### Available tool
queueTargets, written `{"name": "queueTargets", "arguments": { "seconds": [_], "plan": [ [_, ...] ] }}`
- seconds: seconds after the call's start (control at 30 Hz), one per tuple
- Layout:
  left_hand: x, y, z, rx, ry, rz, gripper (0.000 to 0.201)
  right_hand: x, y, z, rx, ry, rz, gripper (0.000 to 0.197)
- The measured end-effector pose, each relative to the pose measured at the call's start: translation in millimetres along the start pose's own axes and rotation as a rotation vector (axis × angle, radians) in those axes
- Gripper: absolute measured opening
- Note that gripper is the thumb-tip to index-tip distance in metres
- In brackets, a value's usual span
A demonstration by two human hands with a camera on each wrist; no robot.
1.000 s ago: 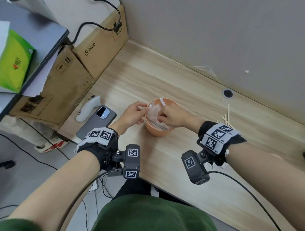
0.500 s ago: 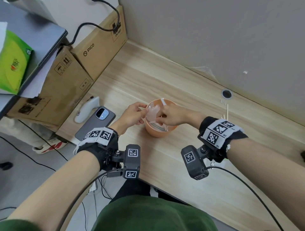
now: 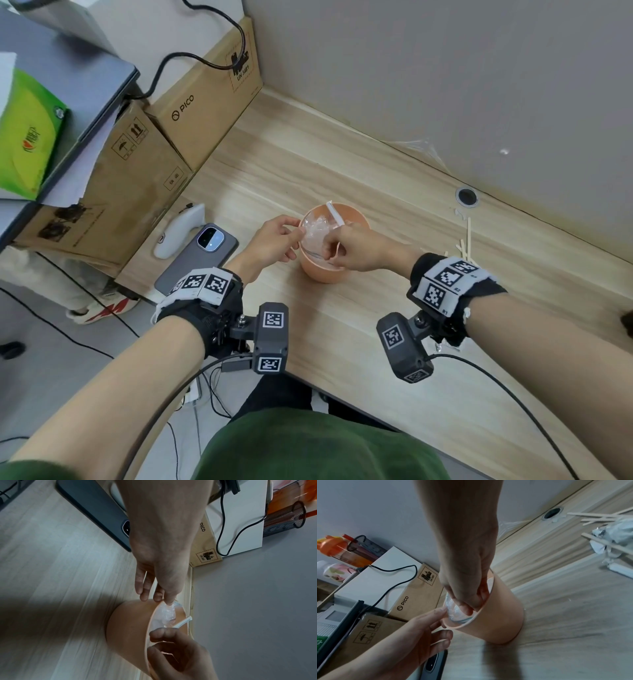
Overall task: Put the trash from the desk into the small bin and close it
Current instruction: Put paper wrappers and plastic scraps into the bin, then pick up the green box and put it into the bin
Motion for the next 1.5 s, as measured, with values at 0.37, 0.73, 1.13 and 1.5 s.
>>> {"name": "queueTargets", "arguments": {
  "seconds": [0.37, 0.73, 1.13, 1.5],
  "plan": [
    [-3, -3, 3, -0.052, -0.055, -0.005, 0.022, -43, 57, -66, -0.519, -0.053, 0.454, 0.036],
    [-17, -33, 19, -0.068, -0.130, 0.059, 0.024, -230, -53, -220, -0.586, -0.892, 0.689, 0.043],
    [-18, -39, 17, -0.035, -0.125, 0.141, 0.023, -229, -106, -192, -0.383, -0.909, 0.399, 0.119],
    [-14, -42, 14, -0.045, -0.117, 0.144, 0.025, -219, -83, -203, -0.484, -0.862, 0.383, 0.068]
  ]
}}
Point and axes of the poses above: each hand's wrist, its own z-axis towards the middle knuckle, its own y-axis out of the back of the hand, x = y × z, the point moved 9 cm from there along z, towards the middle knuckle, and after that the axes turned 4 degrees about x, right-handed, at the moved point
